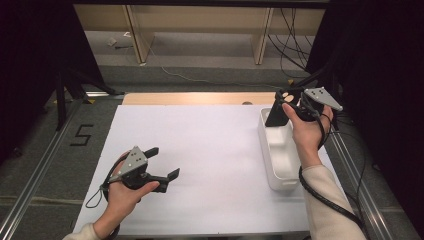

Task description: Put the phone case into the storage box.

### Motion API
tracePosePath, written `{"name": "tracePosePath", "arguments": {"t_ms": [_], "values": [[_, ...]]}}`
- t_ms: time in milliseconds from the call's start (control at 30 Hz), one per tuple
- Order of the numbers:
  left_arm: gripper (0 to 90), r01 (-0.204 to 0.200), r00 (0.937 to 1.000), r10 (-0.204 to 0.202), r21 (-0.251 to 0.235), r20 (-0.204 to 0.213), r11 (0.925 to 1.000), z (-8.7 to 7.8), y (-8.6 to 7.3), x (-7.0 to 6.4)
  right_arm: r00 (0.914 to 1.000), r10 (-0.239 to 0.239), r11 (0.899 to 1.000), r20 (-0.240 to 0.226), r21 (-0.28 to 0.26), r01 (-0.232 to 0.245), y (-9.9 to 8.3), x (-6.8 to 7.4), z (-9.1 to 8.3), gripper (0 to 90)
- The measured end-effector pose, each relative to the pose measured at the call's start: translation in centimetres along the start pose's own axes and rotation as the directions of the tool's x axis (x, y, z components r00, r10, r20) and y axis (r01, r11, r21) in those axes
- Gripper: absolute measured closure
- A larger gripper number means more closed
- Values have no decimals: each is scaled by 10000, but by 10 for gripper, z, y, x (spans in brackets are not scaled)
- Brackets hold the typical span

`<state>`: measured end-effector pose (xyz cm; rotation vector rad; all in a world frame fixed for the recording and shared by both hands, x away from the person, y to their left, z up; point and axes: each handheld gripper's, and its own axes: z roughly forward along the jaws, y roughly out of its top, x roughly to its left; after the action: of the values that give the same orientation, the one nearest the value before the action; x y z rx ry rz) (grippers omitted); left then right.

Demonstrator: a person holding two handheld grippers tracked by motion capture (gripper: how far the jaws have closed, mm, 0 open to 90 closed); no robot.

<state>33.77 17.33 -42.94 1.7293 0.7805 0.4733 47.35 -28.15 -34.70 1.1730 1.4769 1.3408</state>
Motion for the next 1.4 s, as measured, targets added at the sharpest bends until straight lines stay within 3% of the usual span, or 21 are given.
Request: {"name": "tracePosePath", "arguments": {"t_ms": [1400], "values": [[0, 44, 10000, -44, 72, 55, 10000, 1, -1, 0, 9998, -89, 9997, 189, 236, 84, -1, -3, 23, 146]]}}
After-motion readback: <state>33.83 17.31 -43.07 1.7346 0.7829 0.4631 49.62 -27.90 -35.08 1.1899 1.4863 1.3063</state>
